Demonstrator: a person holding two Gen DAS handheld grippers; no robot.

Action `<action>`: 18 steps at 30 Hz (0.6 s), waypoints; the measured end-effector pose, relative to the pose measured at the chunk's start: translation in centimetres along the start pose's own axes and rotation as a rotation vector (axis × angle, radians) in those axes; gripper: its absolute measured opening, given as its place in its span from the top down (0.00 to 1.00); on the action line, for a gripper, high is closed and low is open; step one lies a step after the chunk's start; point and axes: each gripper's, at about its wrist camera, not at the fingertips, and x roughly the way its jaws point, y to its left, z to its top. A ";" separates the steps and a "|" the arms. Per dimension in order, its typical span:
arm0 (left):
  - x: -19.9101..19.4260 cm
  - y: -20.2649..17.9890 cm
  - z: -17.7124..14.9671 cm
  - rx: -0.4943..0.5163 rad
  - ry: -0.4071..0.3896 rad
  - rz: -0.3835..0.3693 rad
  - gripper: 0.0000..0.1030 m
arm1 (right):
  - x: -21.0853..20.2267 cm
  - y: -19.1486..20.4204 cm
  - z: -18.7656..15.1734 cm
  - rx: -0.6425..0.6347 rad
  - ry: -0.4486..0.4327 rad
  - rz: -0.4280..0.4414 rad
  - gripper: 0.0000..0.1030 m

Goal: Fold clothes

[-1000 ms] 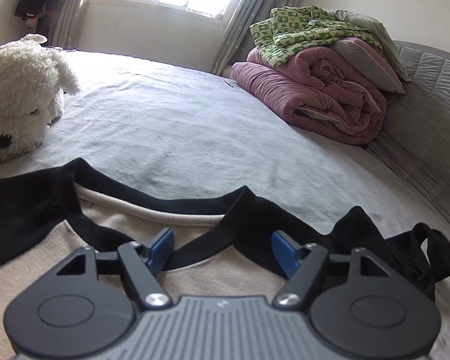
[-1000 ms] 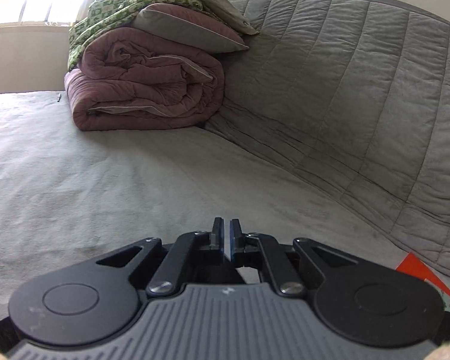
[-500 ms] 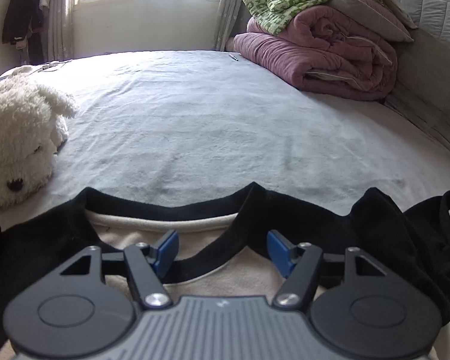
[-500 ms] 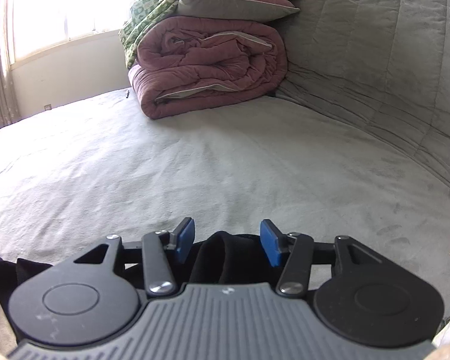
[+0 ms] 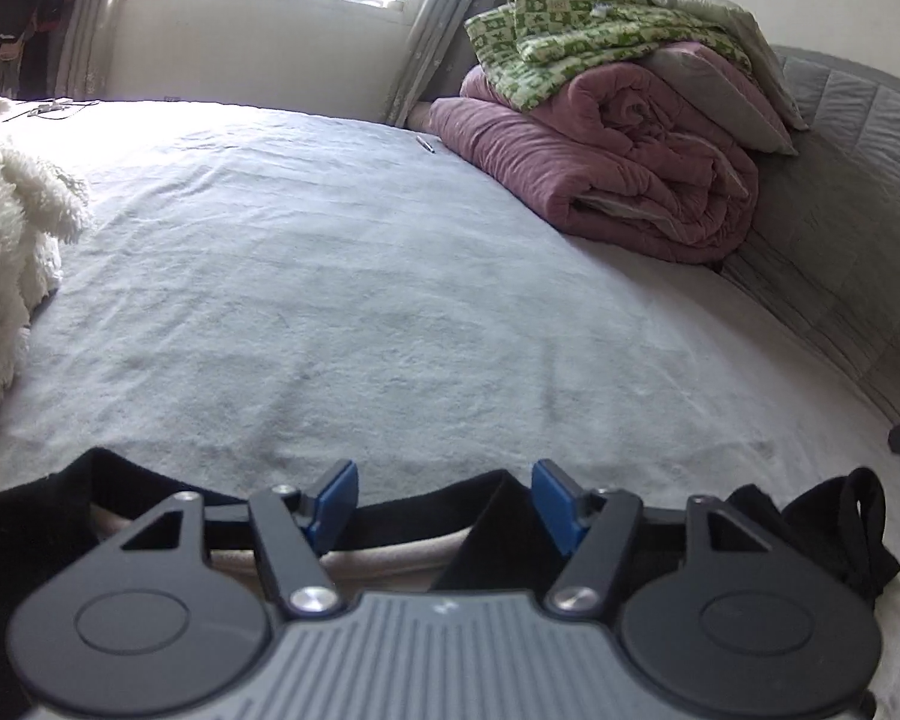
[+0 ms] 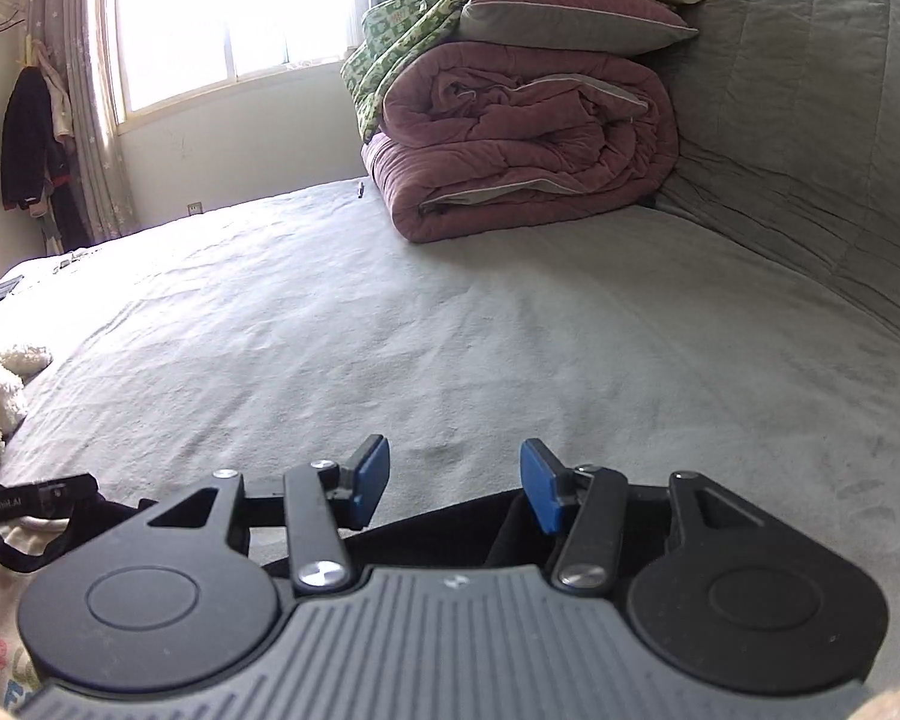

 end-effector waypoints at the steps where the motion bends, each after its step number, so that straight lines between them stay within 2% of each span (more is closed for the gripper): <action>1: 0.1 0.0 0.1 0.012 0.004 0.020 0.42 | -0.2 0.0 0.1 0.008 -0.007 0.010 0.49; 4: 0.0 0.5 0.2 -0.005 0.002 -0.009 0.42 | -0.3 0.4 0.2 -0.001 -0.005 0.068 0.49; 7: -0.2 0.7 0.3 0.001 -0.008 -0.023 0.43 | 1.3 1.5 -0.4 -0.038 0.057 0.109 0.49; 11: -0.4 1.2 0.4 -0.021 -0.034 -0.072 0.45 | 3.6 2.2 -1.7 -0.067 0.140 0.116 0.49; 15: 0.2 0.8 0.3 -0.012 -0.006 -0.120 0.45 | 5.6 2.3 -3.1 -0.081 0.205 0.077 0.50; 16: 0.4 0.5 0.1 0.004 -0.002 -0.111 0.45 | 5.9 2.3 -3.5 -0.084 0.203 0.074 0.55; 18: 0.7 0.0 -0.1 0.029 0.003 -0.095 0.50 | 6.2 2.4 -4.0 -0.098 0.199 0.065 0.56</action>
